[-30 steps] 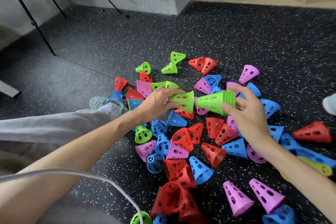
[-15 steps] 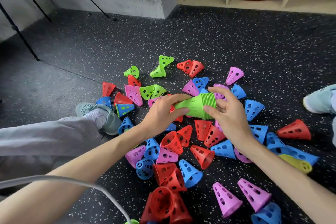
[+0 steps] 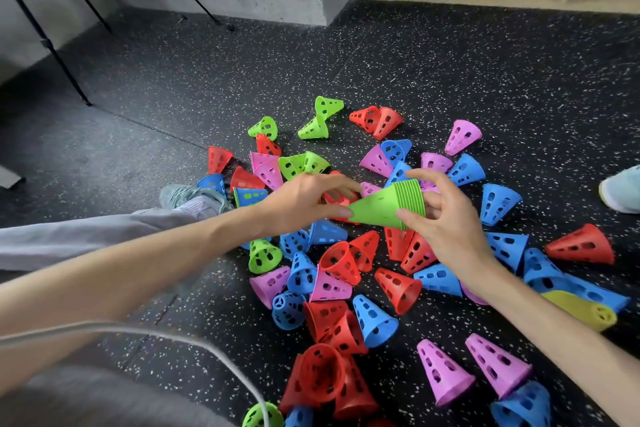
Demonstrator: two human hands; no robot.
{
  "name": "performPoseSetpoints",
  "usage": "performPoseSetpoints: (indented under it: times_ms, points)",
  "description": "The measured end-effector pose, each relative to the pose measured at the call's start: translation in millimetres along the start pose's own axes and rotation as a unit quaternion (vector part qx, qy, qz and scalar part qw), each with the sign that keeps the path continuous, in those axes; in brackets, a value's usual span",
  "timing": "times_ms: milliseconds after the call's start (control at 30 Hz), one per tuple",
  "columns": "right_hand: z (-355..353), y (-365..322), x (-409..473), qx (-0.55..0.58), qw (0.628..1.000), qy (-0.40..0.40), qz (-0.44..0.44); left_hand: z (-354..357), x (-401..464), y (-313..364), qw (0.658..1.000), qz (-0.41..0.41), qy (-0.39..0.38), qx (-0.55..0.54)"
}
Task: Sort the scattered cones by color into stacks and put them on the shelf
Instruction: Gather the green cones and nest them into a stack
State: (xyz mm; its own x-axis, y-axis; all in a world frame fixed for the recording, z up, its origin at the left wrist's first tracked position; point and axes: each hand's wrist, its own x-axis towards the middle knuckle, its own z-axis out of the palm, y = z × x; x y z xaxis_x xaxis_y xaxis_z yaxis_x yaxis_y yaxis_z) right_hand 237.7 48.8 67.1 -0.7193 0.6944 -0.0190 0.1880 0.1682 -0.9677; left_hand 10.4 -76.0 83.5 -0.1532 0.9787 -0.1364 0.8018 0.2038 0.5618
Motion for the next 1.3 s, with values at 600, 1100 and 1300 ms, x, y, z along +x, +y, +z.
performPoseSetpoints:
  times_ms: [600, 1100, 1300]
  points:
    - [1.6, 11.1, -3.9, 0.004, 1.000, -0.011, 0.026, 19.0, -99.7, -148.8, 0.952, -0.173, -0.170, 0.185]
    - [1.6, 20.9, -2.6, -0.015, 0.998, -0.010, 0.053, 33.5, -85.8, -152.3, 0.942, -0.177, -0.183, 0.220]
    - [-0.7, 17.7, -4.9, -0.019, 0.998, -0.008, 0.055, 55.2, -82.9, -141.6, 0.947, -0.237, -0.180, 0.118]
